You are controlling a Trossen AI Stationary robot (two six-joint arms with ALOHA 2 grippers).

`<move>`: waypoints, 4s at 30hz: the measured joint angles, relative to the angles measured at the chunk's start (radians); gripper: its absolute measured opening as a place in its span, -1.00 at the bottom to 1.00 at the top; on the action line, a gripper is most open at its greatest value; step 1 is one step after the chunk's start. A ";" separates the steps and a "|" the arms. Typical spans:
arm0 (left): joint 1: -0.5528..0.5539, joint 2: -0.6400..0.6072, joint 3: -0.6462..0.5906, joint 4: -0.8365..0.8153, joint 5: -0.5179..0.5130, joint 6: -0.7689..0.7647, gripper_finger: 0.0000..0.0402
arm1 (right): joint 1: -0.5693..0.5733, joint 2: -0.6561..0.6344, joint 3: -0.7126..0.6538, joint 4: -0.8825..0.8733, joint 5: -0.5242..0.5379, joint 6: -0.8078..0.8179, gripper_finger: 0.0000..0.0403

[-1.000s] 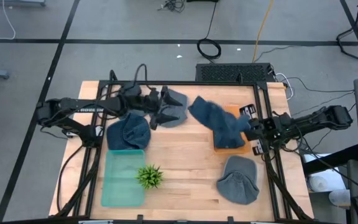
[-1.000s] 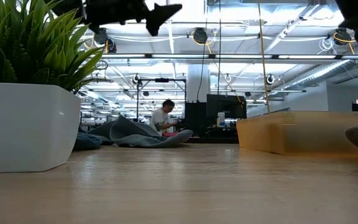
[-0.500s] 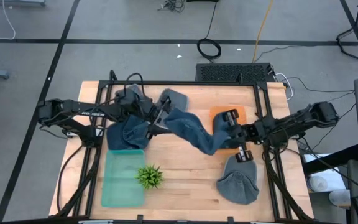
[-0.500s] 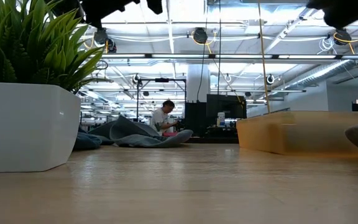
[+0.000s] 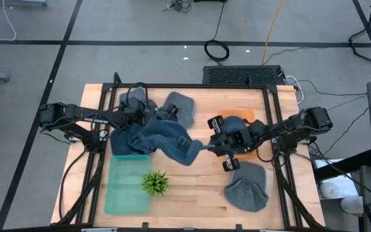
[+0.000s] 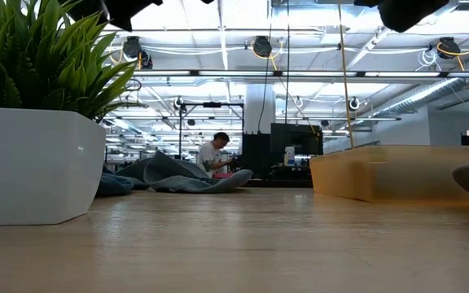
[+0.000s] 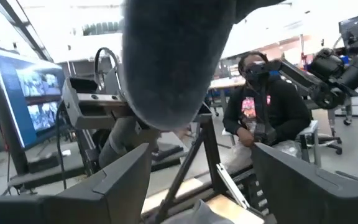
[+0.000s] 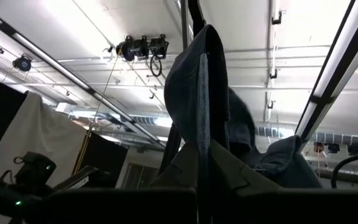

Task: Pick & Place hat
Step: Put the right blue cap into the orange bin

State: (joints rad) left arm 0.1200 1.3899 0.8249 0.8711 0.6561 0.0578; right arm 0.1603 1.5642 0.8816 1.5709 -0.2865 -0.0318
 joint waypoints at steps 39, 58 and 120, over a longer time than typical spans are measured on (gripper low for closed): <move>0.026 -0.039 0.001 0.063 -0.023 -0.353 -0.95 | -0.166 -0.072 -0.131 -0.073 -0.054 0.273 -0.13; 0.055 -0.052 0.138 -0.724 -0.152 -0.139 -0.95 | -0.293 -0.682 -0.453 -0.558 0.106 0.328 0.13; -0.024 -0.052 0.638 -1.909 -0.547 0.012 -0.96 | -0.262 -0.201 0.580 -1.880 0.211 -0.113 0.58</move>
State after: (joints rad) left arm 0.0962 1.3376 1.4629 -1.0381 0.1089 0.0700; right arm -0.1021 1.3628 1.4614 -0.3091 -0.0752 -0.1453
